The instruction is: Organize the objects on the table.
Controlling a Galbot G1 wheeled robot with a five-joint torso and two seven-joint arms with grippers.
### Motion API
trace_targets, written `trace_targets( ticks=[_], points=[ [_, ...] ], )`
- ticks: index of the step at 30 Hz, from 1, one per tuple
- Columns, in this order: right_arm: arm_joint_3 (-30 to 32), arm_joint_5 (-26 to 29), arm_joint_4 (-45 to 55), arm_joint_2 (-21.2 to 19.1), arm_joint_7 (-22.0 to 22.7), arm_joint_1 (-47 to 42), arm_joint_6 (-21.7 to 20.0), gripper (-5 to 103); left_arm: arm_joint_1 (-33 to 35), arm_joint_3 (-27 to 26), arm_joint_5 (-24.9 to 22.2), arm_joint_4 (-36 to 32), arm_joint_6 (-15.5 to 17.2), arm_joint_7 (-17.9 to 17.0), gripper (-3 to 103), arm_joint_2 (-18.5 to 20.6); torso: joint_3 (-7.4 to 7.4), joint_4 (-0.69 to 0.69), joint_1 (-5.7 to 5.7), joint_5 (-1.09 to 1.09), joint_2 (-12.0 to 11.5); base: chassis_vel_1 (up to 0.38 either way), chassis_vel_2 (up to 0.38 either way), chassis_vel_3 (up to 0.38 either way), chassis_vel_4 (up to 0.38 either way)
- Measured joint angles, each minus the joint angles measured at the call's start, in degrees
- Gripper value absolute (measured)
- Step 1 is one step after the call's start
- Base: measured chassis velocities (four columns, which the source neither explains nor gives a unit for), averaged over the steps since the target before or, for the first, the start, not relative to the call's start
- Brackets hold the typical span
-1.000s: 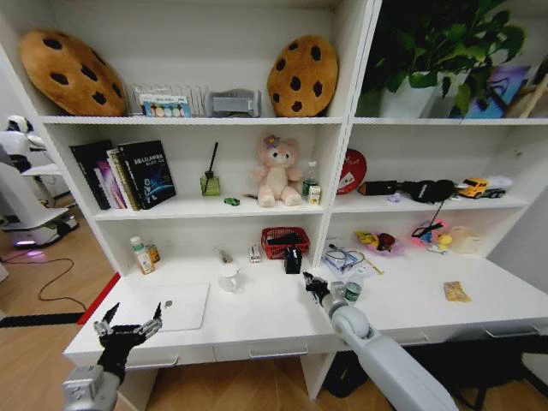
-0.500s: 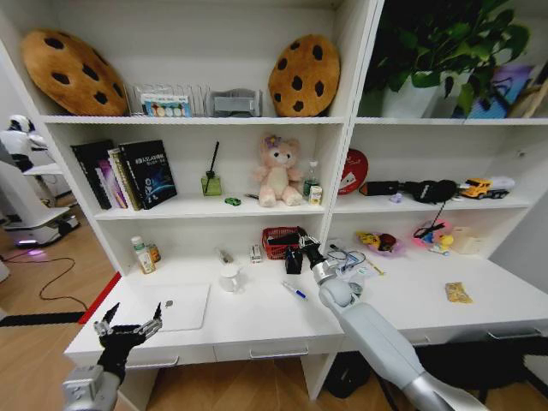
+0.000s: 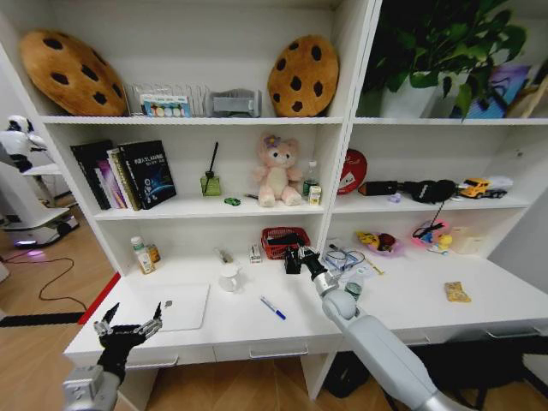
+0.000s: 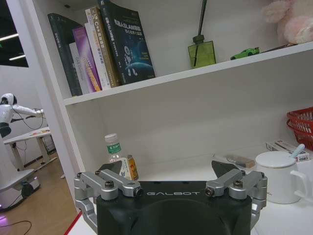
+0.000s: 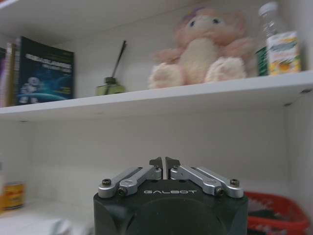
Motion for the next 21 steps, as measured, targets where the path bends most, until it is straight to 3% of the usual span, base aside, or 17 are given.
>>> trace_targets(
  ticks=[3, 8, 14, 15, 18, 20, 21],
  points=[
    [-1.1, 3.5, 7.9, -2.1, -3.4, -6.1, -5.1, 22, 0.0, 0.0, 0.0, 0.0, 0.0, 0.0, 100, 0.0, 0.0, 0.01, -0.01, -0.02, 0.0, 0.0, 0.0, 0.0, 0.0],
    [-0.2, 3.1, 11.7, -3.4, -5.4, -12.1, -6.3, 37, 0.0, 0.0, 0.0, 0.0, 0.0, 0.0, 100, 0.0, 0.0, 0.0, 0.0, -0.02, 0.0, 0.0, 0.0, 0.0, 0.0],
    [2.0, -3.4, 14.2, -4.0, -8.6, -22.4, -4.9, 65, 0.0, 0.0, 0.0, 0.0, 0.0, 0.0, 100, 0.0, 0.0, -0.01, -0.01, -0.01, 0.0, 0.0, 0.0, 0.0, 0.0],
    [2.0, -3.4, 14.2, -4.0, -8.6, -22.4, -4.9, 65, 0.0, 0.0, 0.0, 0.0, 0.0, 0.0, 100, 0.0, 0.0, -0.01, -0.01, -0.01, 0.0, 0.0, 0.0, 0.0, 0.0],
    [3.1, -6.8, 15.3, -4.0, -9.8, -27.7, -3.5, 81, 0.0, 0.0, 0.0, 0.0, 0.0, 0.0, 100, 0.0, 0.0, 0.0, -0.01, -0.01, 0.0, 0.0, 0.0, 0.0, 0.0],
    [3.5, -7.5, 15.5, -4.0, -10.2, -28.7, -3.1, 81, 0.0, 0.0, 0.0, 0.0, 0.0, 0.0, 100, 0.0, 0.0, 0.0, -0.01, -0.01, 0.0, 0.0, 0.0, 0.0, 0.0],
    [4.1, -8.9, 16.0, -4.1, -10.9, -30.4, -2.4, 86, 0.0, 0.0, 0.0, 0.0, 0.0, 0.0, 100, 0.0, 0.0, 0.0, -0.01, -0.01, 0.0, 0.0, 0.0, 0.0, 0.0]
  ],
)
